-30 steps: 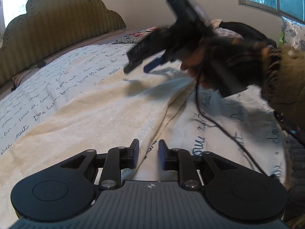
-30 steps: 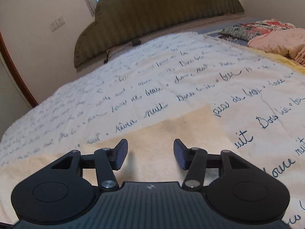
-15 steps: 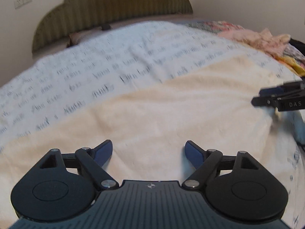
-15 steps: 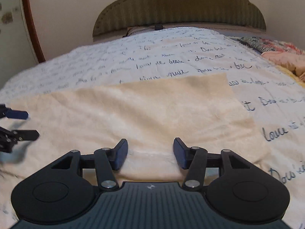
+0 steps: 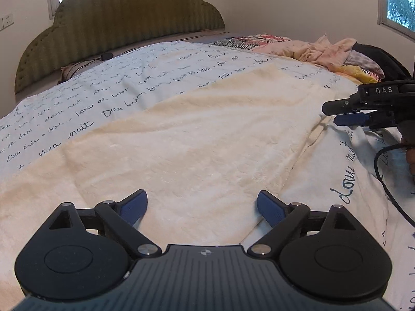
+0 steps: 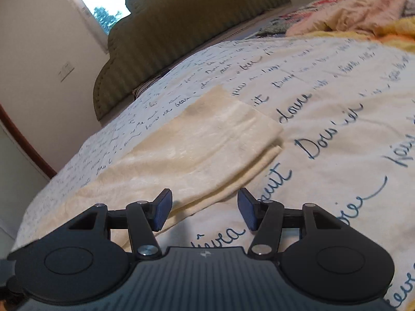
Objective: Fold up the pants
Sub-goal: 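Grasp the folded pants corner again with the right gripper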
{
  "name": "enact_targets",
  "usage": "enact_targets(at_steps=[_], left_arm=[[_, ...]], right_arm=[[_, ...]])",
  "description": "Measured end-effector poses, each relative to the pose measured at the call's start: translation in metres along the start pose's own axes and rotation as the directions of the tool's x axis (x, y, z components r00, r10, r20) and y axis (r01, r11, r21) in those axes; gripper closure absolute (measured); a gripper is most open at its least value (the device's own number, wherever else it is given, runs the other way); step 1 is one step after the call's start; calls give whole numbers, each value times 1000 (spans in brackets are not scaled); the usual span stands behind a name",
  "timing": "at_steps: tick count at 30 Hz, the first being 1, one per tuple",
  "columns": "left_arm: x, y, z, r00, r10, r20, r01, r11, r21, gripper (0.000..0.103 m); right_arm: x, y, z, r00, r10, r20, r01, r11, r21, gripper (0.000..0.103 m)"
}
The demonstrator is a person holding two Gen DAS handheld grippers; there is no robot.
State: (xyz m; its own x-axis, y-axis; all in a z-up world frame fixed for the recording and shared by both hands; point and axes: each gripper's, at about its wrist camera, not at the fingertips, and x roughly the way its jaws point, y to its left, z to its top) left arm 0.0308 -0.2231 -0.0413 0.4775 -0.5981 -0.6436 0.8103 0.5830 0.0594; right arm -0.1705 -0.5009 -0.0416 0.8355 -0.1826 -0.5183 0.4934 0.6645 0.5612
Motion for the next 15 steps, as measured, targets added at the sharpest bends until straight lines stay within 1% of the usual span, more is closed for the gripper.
enact_targets(at_steps=[2,3,5,7,10,15], left_arm=[[2,0,-4,1000,-8,1,8,1000,-4,0],[3,-2,-7,1000,-2,6,2,1000,7,0],[2,-6,-10,1000,14,21,-15,999,31,0],[0,-9,-11,999,18,31,-19,999,41,0],[0,-7,-13,999,8,41,-9,1000,25,0],[-1,-3,-15,999,-12,47,12,1000,3,0]], right_arm=[[0,-14,2,999,33,22,-35,995,99,48],[1,-21,3,998,49,41,-55,986,157,48],[6,-35,5,995,68,75,-86,960,267,48],[12,-48,5,989,87,119,-125,925,360,48],[18,-57,8,981,86,172,-154,887,436,48],[30,-61,15,976,61,208,-159,853,496,48]])
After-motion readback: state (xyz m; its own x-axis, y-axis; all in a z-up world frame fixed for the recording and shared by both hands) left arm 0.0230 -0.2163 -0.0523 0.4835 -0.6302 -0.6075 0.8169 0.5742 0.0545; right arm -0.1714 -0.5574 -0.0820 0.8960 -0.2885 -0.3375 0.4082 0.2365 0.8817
